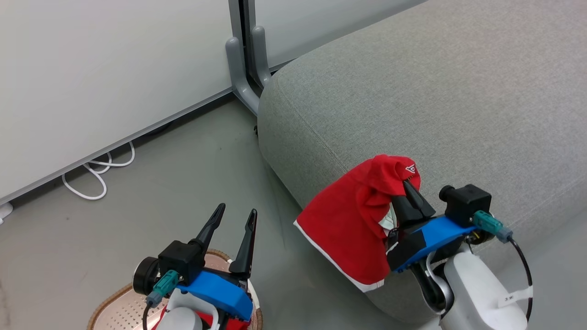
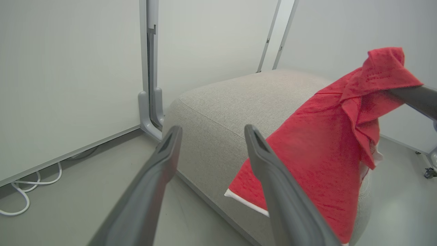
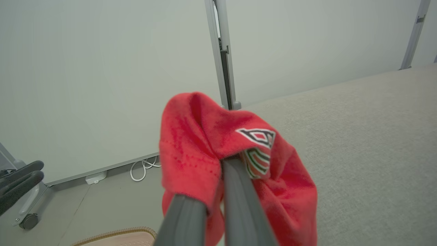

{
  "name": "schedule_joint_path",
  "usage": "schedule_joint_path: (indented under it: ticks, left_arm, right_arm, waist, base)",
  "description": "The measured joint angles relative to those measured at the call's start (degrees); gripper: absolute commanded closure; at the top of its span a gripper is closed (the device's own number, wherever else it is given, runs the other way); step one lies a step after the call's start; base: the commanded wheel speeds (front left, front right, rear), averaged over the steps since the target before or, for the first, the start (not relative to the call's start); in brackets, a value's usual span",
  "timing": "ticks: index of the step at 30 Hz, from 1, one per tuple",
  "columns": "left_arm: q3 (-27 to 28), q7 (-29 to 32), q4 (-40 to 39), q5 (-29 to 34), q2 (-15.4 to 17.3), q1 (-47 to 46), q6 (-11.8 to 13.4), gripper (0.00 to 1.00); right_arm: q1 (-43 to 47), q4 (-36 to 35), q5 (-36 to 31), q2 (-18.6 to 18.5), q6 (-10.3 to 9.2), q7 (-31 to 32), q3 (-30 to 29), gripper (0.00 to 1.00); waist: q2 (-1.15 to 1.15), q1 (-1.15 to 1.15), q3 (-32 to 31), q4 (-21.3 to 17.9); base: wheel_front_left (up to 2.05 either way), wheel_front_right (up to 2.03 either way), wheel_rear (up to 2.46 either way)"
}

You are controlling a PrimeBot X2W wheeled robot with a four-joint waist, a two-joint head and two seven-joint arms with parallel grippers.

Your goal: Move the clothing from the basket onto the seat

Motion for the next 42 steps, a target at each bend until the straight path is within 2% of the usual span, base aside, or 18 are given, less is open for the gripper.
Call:
schedule_joint_path:
  ticks: [3,7,16,24,31,37,42]
  left_arm:
    - [-0.08,0.00,-0.25,0.03,0.04,-0.02,0.00,0.00]
    - [-0.51,0.00,-0.78,0.48,0.48,-0.64,0.00,0.00]
    - [-2.15,0.00,-2.05,0.99,1.81,-3.78,0.00,0.00]
    - [-3.60,0.00,-4.72,2.05,3.64,-8.67,0.00,0.00]
    - [-4.02,0.00,-8.67,3.07,5.32,-12.71,0.00,0.00]
    - [-4.31,0.00,-11.10,4.08,5.95,-15.04,0.00,0.00]
    - [-3.27,0.00,-12.18,4.59,6.21,-15.95,0.00,0.00]
  right_arm:
    - [-1.85,0.21,-0.36,0.02,0.00,0.85,-0.76,1.00]
    - [-6.89,0.33,-2.79,-0.49,0.00,3.02,-4.56,1.00]
    - [-18.09,-2.11,-5.70,-8.09,0.00,7.49,-13.95,1.00]
    - [-25.65,-3.66,-8.66,-14.43,0.00,10.33,-26.74,1.00]
    - [-30.15,-4.23,-7.70,-17.83,0.00,8.75,-37.18,1.00]
    - [-30.48,-2.33,-8.36,-20.31,0.00,6.83,-41.84,1.00]
    - [-28.89,2.68,-8.80,-20.47,0.01,5.68,-43.61,1.00]
  waist:
    - [0.00,0.01,0.65,0.32]
    - [0.00,0.00,2.02,0.96]
    - [0.00,0.01,7.24,4.23]
    - [0.00,0.01,14.45,8.32]
    - [0.00,0.01,21.94,12.64]
    - [0.00,0.01,28.16,16.10]
    - [0.00,0.01,32.14,18.45]
  base:
    - [0.00,0.00,0.00]
    - [0.00,0.00,0.00]
    - [0.00,0.00,0.00]
    - [0.00,0.00,0.00]
    - [0.00,0.00,0.00]
    - [0.00,0.00,0.00]
    - [0.00,0.00,0.00]
